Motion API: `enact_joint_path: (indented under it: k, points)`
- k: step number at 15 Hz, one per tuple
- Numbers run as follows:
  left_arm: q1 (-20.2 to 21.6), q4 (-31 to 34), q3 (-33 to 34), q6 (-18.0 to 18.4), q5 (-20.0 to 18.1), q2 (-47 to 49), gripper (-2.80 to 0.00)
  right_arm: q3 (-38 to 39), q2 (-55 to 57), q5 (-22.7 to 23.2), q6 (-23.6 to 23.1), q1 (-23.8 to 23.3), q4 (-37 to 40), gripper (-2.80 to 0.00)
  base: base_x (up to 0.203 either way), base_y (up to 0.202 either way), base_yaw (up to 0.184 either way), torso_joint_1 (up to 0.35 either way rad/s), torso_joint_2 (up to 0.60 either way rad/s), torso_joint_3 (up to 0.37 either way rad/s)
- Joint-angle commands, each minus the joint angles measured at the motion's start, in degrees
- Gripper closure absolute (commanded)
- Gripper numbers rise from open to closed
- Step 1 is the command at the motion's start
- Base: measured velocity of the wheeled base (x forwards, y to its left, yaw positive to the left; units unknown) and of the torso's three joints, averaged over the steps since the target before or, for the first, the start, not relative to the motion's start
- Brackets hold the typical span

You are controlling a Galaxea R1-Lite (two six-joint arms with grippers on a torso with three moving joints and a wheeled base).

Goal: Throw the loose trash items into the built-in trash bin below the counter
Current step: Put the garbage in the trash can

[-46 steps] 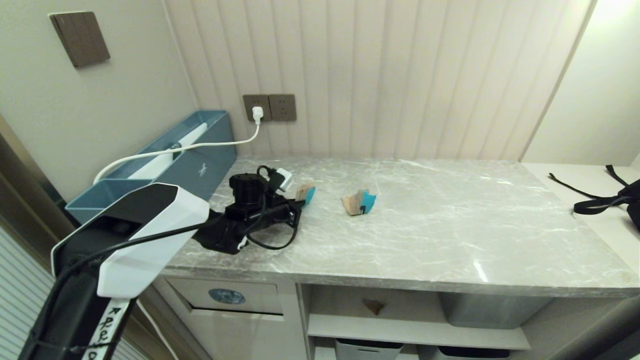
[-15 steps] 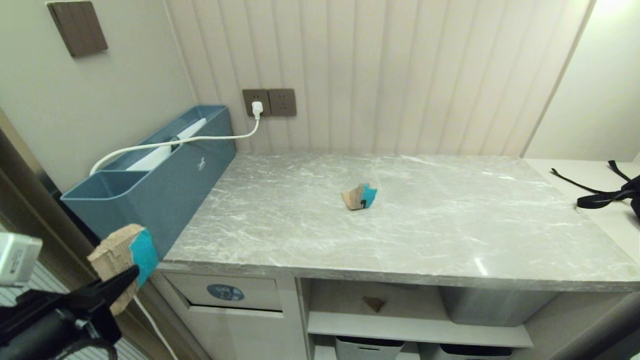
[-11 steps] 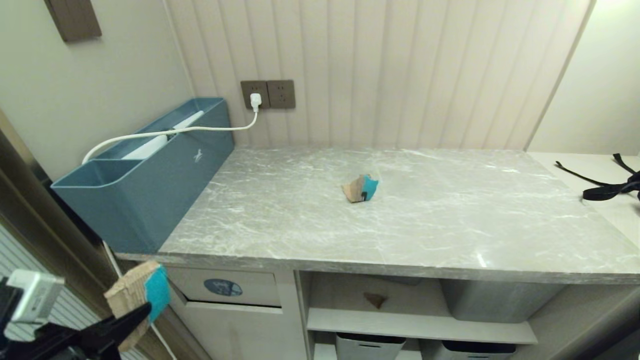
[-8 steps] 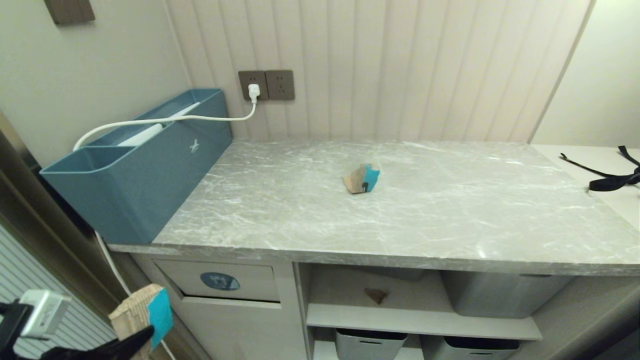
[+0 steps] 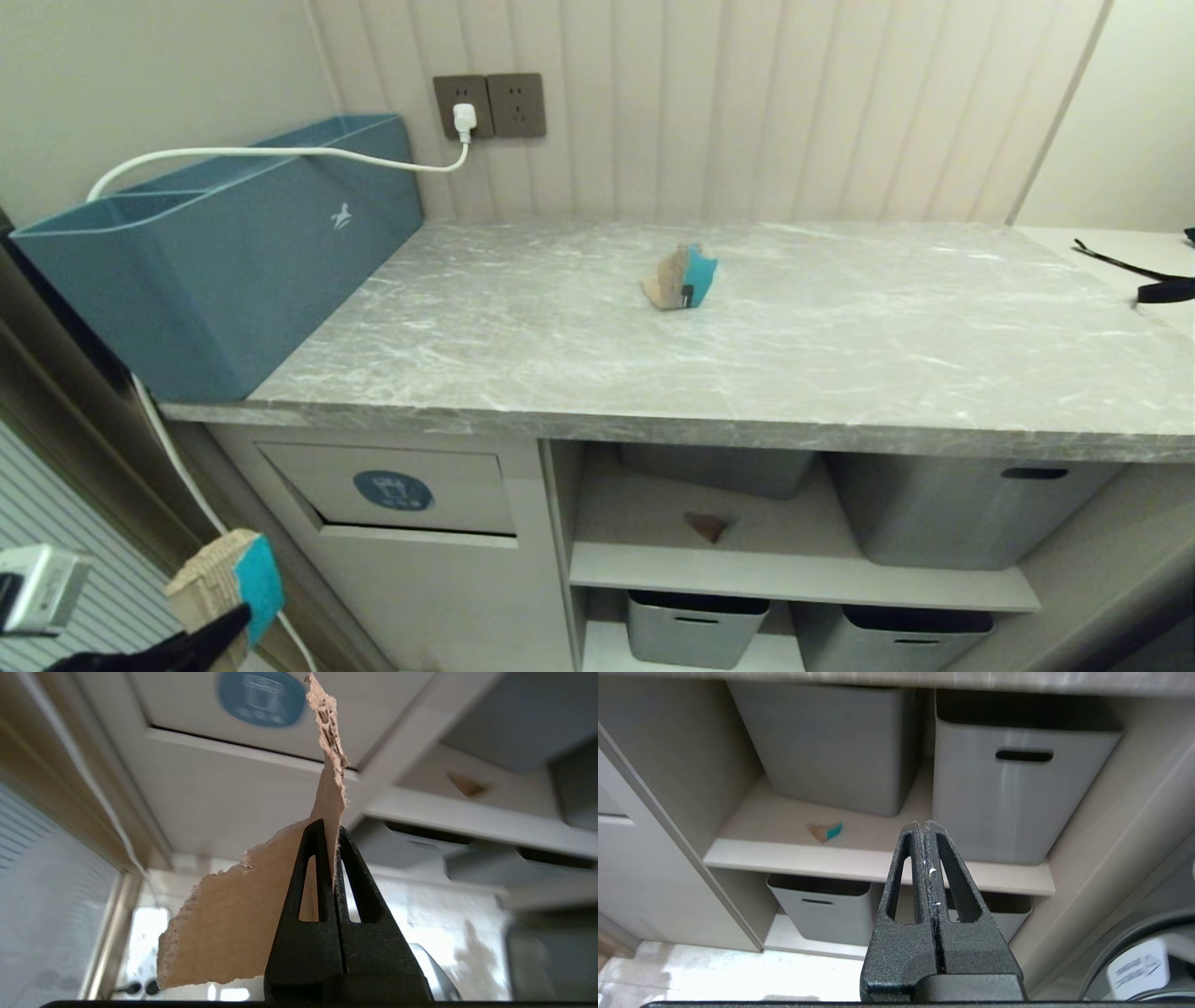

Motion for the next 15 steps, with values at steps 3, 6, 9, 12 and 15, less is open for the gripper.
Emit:
enact_joint_path:
  k: [3,6,9,12,15]
  points:
    - [9.74,-6.26,0.2,-0.96,1.68,2.82,0.0,0.01,-0.09,0.02,-0.01,0.02,-0.01,0.0,0.0,0.0,0.0,-0.216,0.5,0.289]
    - [13.25,-6.8,1.56,-0.62,0.34,4.41,0.0,0.01,-0.09,0.02,-0.01,0.02,-0.01,0.0,0.0,0.0,0.0,-0.199,0.49,0.284]
    - [11.49,-4.97,1.61,1.63,-5.14,6.19,0.0,0.01,-0.09,0.02,-0.08,0.02,-0.01,0.0,0.0,0.0,0.0,-0.193,0.48,0.283]
    - [11.43,-4.92,-4.34,3.03,-6.15,8.36,0.0,0.07,-0.09,0.02,-0.01,0.02,-0.01,0.0,0.0,0.0,0.0,-0.172,0.46,0.29]
    - [11.36,-5.04,-7.43,5.93,-6.37,11.24,0.0,0.01,-0.09,0.02,-0.01,0.02,-0.01,0.0,0.0,0.0,0.0,-0.149,0.45,0.302]
